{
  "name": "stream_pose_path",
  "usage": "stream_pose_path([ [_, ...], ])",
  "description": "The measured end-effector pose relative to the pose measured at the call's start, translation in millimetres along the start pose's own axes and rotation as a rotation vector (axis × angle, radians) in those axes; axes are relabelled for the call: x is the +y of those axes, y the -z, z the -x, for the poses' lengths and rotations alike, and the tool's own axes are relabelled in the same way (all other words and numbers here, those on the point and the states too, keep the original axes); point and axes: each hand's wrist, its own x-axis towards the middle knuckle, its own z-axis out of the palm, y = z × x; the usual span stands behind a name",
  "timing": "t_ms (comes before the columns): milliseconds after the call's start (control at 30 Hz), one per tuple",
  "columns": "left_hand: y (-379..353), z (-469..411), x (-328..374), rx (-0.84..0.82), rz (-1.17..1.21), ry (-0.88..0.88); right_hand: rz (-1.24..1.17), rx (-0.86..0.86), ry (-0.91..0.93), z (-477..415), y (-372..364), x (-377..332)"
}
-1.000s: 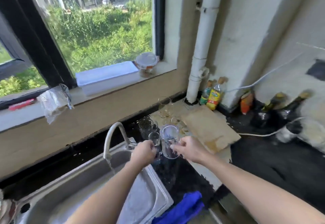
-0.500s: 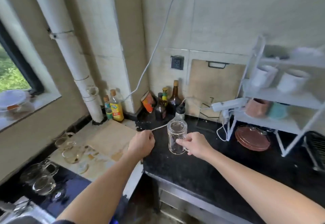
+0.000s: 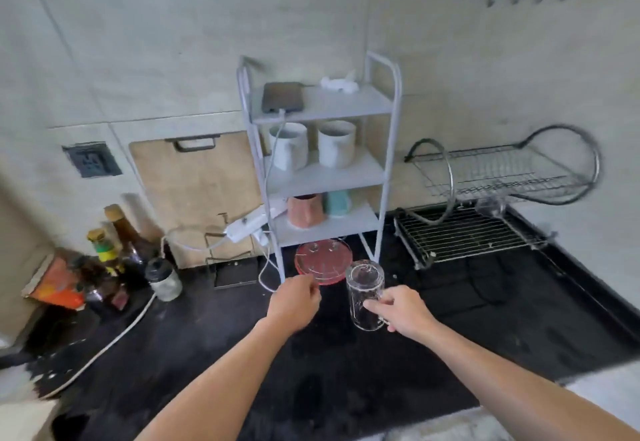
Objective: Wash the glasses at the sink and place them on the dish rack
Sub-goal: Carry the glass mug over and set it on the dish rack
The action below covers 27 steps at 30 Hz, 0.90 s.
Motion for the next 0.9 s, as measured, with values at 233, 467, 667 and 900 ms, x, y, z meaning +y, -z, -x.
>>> stream_pose_path([
  [233, -32.5, -88.2, 97.1, -0.094, 0.027, -0.286, -0.056, 0.230, -0.241, -21.1, 73.5, 66.4],
  [467, -50.5, -140.7, 205.2, -0.052, -0.005, -0.556, -0.189, 0.405, -0.417, -58.6, 147.3, 128.1],
  [667, -90.9, -184.4, 304.5, 0.052, -0.014, -0.694, -0.223, 0.475, -0.480, -124.3, 221.5, 205.0],
  [900, -158.9, -242.7, 359.9, 0.132, -0.230, -0.422, -0.159, 0.422, -0.422, -215.0, 296.9, 285.8],
])
